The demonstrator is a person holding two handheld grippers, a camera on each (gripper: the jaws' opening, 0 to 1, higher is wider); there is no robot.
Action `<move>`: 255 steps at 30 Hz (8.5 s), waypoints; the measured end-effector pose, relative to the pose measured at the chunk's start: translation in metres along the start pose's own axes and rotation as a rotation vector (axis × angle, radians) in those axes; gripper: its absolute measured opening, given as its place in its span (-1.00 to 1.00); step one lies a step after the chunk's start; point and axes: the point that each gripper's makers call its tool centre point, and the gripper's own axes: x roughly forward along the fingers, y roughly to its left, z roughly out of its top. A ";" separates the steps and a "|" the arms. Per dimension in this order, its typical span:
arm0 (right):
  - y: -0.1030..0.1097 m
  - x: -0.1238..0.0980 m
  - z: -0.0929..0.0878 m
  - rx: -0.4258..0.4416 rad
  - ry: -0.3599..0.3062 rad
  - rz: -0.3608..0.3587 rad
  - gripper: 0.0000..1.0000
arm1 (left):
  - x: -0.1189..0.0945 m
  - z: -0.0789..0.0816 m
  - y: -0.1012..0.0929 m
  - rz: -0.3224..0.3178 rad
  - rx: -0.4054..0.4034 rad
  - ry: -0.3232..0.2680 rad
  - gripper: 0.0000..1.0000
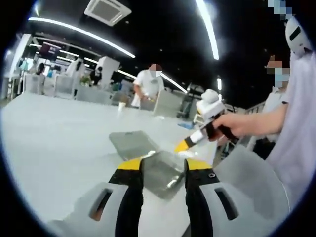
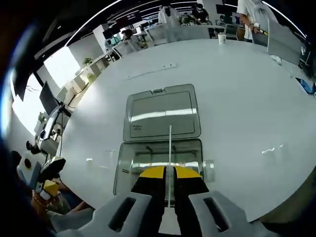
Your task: Insert the divider into the dual guide fixture by aligning both edges with the guide slots and pushing it downward to the bottom, including one-sided entry, uneven engagement, binding, and posture correction.
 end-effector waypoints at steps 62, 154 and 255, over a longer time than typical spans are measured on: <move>-0.005 0.022 -0.014 -0.051 0.072 -0.044 -1.00 | -0.011 0.004 0.004 0.192 0.134 -0.030 -0.04; -0.001 0.033 -0.022 -0.106 0.089 -0.101 -1.00 | -0.014 0.007 0.014 0.165 0.119 -0.030 -0.12; 0.019 -0.006 0.022 -0.160 -0.202 0.119 -0.38 | -0.017 0.002 0.019 0.226 0.097 0.026 -0.05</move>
